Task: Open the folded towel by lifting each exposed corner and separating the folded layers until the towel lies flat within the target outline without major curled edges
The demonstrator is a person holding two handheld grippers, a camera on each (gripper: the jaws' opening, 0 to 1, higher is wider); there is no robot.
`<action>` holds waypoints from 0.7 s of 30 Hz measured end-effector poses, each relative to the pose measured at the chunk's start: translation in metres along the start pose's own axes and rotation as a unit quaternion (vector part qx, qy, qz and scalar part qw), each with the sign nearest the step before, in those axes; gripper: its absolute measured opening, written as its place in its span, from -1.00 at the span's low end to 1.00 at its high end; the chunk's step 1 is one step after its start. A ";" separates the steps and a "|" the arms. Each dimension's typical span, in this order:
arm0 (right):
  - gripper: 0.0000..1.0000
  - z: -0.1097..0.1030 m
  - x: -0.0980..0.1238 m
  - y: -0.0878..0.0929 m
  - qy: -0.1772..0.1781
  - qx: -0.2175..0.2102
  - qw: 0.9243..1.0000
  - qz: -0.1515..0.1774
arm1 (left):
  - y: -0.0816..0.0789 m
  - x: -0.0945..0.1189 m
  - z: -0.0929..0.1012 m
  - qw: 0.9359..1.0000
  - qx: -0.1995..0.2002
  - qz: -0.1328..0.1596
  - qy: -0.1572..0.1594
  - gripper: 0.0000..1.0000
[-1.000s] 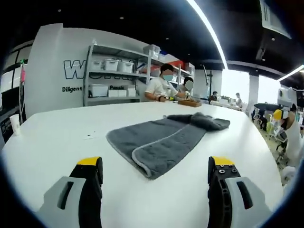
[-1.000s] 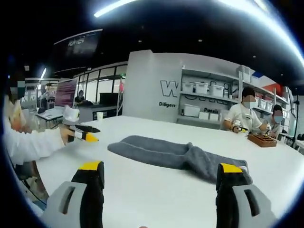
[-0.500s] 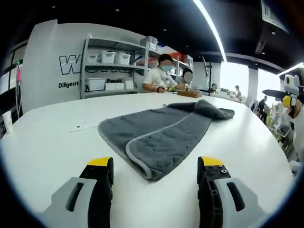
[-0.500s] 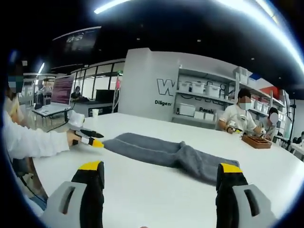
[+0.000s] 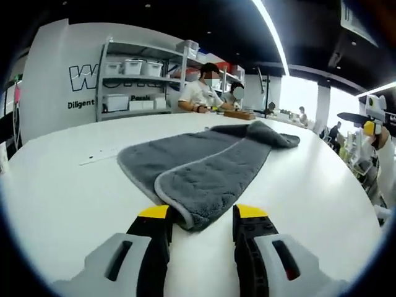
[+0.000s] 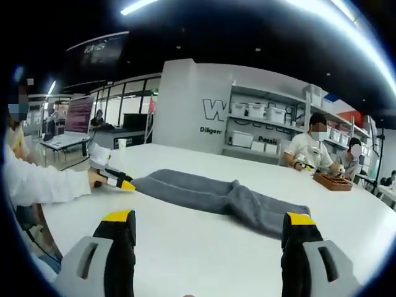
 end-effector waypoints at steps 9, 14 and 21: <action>0.99 0.003 0.003 0.004 0.002 -0.005 1.000 -0.006 | 0.000 0.001 -0.005 1.000 -0.017 -0.010 -0.004 -0.52; 0.99 0.003 0.002 0.005 0.003 -0.006 1.000 -0.010 | 0.001 0.002 -0.005 0.999 -0.028 -0.015 -0.010 -0.65; 0.99 0.003 0.001 0.004 0.003 -0.006 1.000 -0.011 | 0.002 0.008 -0.006 0.999 -0.027 -0.025 -0.001 -0.87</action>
Point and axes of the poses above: the point that each gripper's makers call its tool centre point, and the gripper's own axes: x roughly backward along the fingers, z roughly to its right, y roughly out of its underside, the point moved 3 cm from there along x, roughly backward along the fingers, and after that the axes turned 5 degrees about y, right-handed, at the moved point
